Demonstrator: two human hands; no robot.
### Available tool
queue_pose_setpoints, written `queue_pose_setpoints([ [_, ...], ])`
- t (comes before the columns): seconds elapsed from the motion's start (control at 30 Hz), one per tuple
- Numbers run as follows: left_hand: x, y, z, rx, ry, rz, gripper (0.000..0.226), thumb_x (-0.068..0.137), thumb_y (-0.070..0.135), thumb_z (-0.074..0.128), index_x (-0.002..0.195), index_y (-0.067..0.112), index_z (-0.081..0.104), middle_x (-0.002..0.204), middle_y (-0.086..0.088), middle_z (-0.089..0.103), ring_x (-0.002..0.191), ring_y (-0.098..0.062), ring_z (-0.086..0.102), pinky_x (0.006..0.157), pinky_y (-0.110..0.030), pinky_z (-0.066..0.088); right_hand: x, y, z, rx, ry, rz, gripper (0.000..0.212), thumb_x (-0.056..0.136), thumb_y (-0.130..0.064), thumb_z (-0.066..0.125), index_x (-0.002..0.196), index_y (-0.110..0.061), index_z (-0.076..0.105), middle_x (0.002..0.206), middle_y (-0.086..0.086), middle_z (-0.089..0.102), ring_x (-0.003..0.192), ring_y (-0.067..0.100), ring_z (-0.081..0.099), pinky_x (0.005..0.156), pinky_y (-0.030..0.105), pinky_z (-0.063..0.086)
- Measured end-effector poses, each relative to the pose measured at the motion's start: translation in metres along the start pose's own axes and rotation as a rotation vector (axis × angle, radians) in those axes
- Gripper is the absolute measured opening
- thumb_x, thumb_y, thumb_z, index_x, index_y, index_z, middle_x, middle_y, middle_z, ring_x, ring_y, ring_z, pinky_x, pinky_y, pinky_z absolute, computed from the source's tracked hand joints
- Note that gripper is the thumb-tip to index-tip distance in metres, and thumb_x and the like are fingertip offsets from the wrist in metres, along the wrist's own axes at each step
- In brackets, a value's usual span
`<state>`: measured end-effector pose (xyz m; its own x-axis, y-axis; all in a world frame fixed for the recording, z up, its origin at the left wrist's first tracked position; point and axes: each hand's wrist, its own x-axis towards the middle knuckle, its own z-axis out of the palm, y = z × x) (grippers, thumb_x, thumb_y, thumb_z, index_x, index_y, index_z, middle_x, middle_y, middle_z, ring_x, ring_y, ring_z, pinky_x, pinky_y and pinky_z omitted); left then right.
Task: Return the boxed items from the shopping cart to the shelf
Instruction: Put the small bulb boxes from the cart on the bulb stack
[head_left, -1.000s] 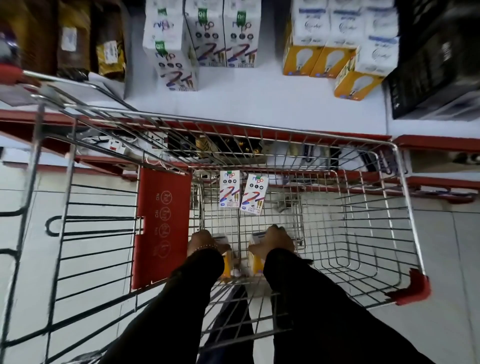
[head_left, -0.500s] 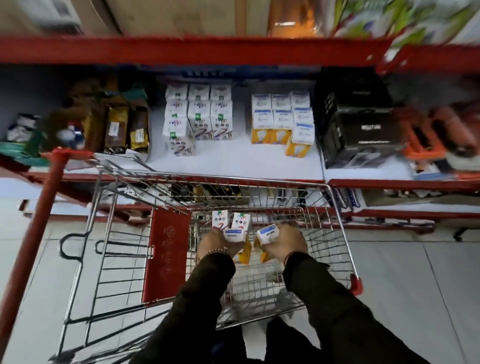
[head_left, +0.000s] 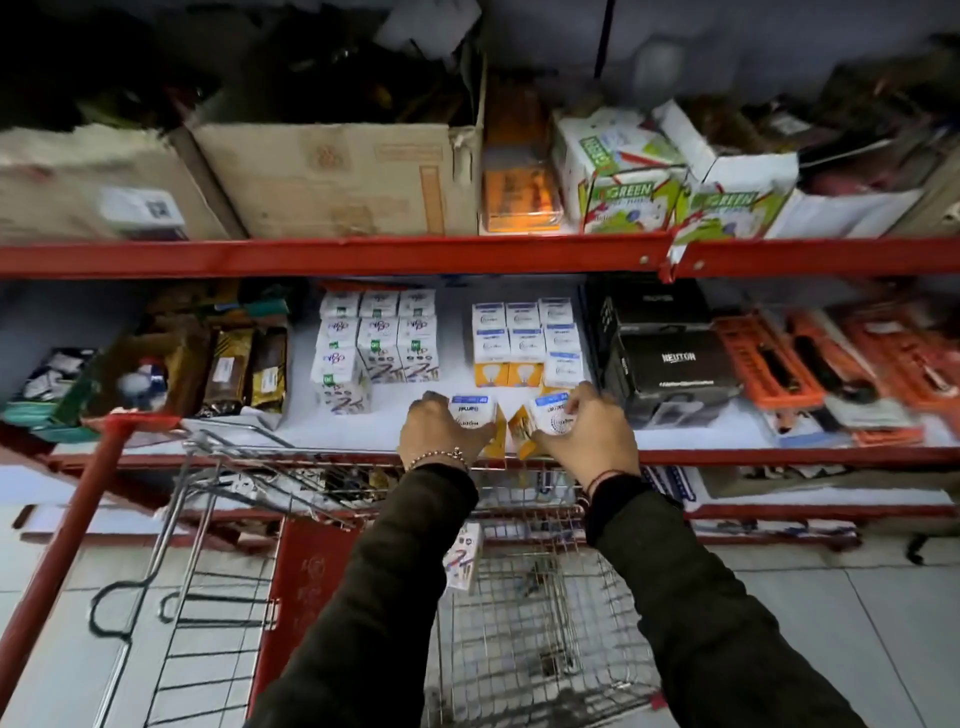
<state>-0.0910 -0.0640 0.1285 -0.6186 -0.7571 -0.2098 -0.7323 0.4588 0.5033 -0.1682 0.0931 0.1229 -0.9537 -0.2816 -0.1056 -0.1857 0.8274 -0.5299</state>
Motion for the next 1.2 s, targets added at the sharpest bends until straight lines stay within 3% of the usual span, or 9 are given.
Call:
queue_pose_setpoints([
  [0.1, 0.023, 0.015, 0.006, -0.035, 0.033, 0.053, 0.076, 0.067, 0.05, 0.08, 0.127, 0.011, 0.052, 0.121, -0.014, 0.062, 0.109, -0.033, 0.064, 0.089, -0.038, 0.053, 0.028, -0.006, -0.001, 0.018, 0.026, 0.009, 0.046, 0.064, -0.046, 0.085, 0.09, -0.019, 0.058, 0.102, 0.003, 0.054, 0.077, 0.023, 0.059, 0.066, 0.025, 0.039],
  [0.23, 0.047, 0.021, 0.026, -0.072, 0.014, 0.065, 0.067, 0.071, 0.041, 0.08, 0.122, 0.017, 0.044, 0.115, -0.013, 0.06, 0.104, -0.035, 0.064, 0.086, -0.039, 0.052, 0.055, -0.013, 0.011, 0.015, 0.02, 0.031, 0.051, 0.061, -0.05, 0.086, 0.093, -0.018, 0.063, 0.104, 0.004, 0.056, 0.082, 0.024, 0.063, 0.072, 0.027, 0.048],
  [0.6, 0.073, 0.016, 0.068, -0.027, -0.031, 0.041, 0.047, 0.078, 0.042, 0.074, 0.114, 0.018, 0.055, 0.119, -0.01, 0.053, 0.106, -0.034, 0.062, 0.081, -0.037, 0.054, 0.076, -0.016, 0.052, -0.042, -0.014, 0.053, 0.053, 0.071, -0.05, 0.08, 0.104, -0.014, 0.062, 0.116, 0.008, 0.054, 0.1, 0.029, 0.064, 0.082, 0.033, 0.053],
  [0.73, 0.071, 0.009, 0.076, -0.064, -0.031, 0.112, 0.048, 0.076, 0.045, 0.074, 0.111, 0.017, 0.057, 0.12, -0.009, 0.053, 0.103, -0.034, 0.062, 0.084, -0.036, 0.053, 0.074, -0.009, 0.061, -0.057, -0.031, 0.051, 0.06, 0.071, -0.057, 0.077, 0.108, -0.011, 0.063, 0.122, 0.007, 0.05, 0.104, 0.028, 0.062, 0.083, 0.033, 0.054],
  [0.9, 0.067, -0.005, 0.076, -0.043, -0.04, 0.262, 0.052, 0.067, 0.046, 0.072, 0.11, 0.021, 0.056, 0.129, -0.002, 0.049, 0.101, -0.029, 0.063, 0.079, -0.035, 0.053, 0.071, 0.004, 0.06, -0.064, -0.07, -0.037, 0.055, 0.068, -0.047, 0.082, 0.109, -0.014, 0.063, 0.126, 0.002, 0.047, 0.102, 0.022, 0.064, 0.084, 0.031, 0.056],
  [1.0, 0.072, -0.009, 0.071, 0.114, -0.116, 0.397, 0.051, 0.069, 0.026, 0.073, 0.114, 0.022, 0.05, 0.145, 0.007, 0.035, 0.105, -0.025, 0.059, 0.071, -0.034, 0.054, 0.072, 0.012, 0.058, -0.178, -0.097, -0.119, 0.045, 0.075, -0.025, 0.079, 0.114, -0.022, 0.058, 0.129, -0.002, 0.045, 0.106, 0.021, 0.062, 0.085, 0.031, 0.055],
  [1.07, 0.077, -0.008, 0.068, 0.197, -0.142, 0.447, 0.047, 0.074, 0.008, 0.068, 0.115, 0.022, 0.049, 0.14, 0.008, 0.038, 0.106, -0.025, 0.059, 0.066, -0.033, 0.051, 0.074, 0.015, 0.058, -0.223, -0.087, -0.163, 0.041, 0.08, -0.016, 0.075, 0.116, -0.023, 0.057, 0.127, -0.003, 0.046, 0.106, 0.021, 0.062, 0.082, 0.031, 0.055],
  [1.2, 0.085, 0.001, 0.065, 0.291, -0.121, 0.477, 0.04, 0.086, 0.0, 0.059, 0.12, 0.02, 0.049, 0.134, 0.003, 0.043, 0.102, -0.028, 0.063, 0.071, -0.038, 0.054, 0.08, 0.014, 0.059, -0.283, -0.043, -0.199, 0.035, 0.082, -0.032, 0.075, 0.113, -0.025, 0.06, 0.124, -0.005, 0.048, 0.107, 0.02, 0.059, 0.077, 0.032, 0.053],
])
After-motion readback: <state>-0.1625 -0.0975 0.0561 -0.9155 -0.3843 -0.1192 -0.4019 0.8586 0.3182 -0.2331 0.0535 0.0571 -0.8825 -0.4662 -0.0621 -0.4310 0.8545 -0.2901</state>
